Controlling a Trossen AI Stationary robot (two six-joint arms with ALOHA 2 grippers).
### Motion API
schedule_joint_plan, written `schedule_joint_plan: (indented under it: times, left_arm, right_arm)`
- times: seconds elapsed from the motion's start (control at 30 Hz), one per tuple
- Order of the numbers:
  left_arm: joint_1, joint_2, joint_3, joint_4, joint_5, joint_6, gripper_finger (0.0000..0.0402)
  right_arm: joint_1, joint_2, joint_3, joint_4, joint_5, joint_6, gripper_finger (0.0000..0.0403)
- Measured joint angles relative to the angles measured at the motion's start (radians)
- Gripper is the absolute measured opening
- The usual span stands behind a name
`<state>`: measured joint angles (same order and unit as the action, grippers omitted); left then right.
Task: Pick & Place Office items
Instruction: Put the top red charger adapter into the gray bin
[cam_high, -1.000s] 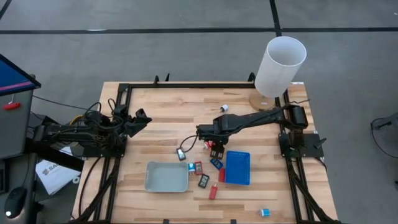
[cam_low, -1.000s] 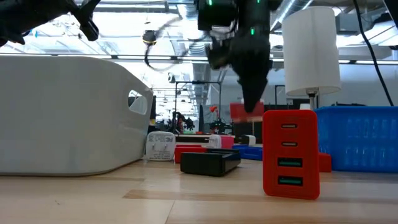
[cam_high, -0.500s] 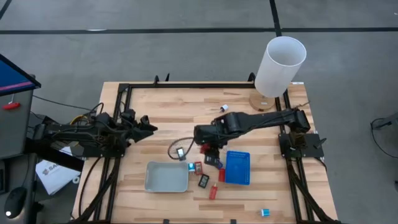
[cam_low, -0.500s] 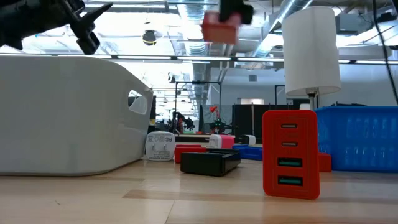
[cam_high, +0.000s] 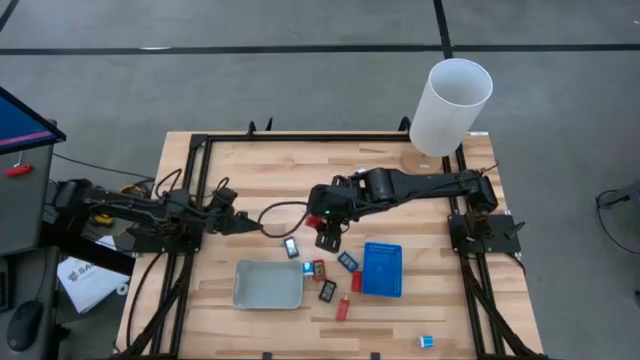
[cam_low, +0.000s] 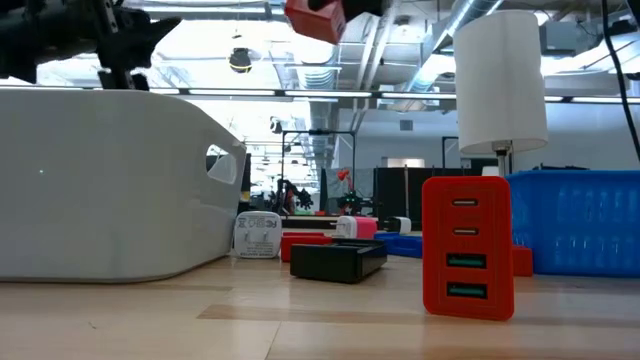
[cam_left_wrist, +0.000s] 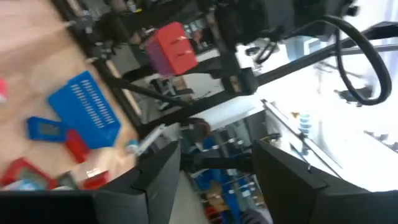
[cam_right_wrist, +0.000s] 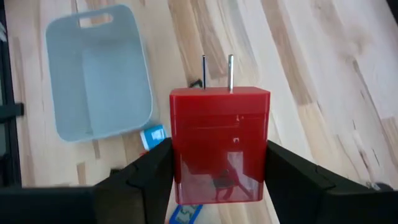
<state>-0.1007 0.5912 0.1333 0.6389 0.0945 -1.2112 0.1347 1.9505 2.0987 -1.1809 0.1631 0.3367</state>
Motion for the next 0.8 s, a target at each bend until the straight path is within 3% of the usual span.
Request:
schedule_joint_plan:
  times: [0.37, 0.57, 0.8]
  left_arm:
    - [0.023, 0.324, 0.176, -0.056, -0.039, 0.055, 0.0260]
    - [0.054, 0.492, 0.291, -0.048, -0.034, 0.052, 0.0261]
    - [0.070, 0.568, 0.400, -0.017, -0.017, 0.080, 0.0260]
  right_arm:
    - [0.001, 0.001, 0.000, 0.034, -0.004, -0.030, 0.0208]
    - [0.005, 0.001, 0.000, 0.032, 0.018, -0.030, 0.0208]
    - [0.005, 0.001, -0.004, 0.000, 0.047, -0.034, 0.0208]
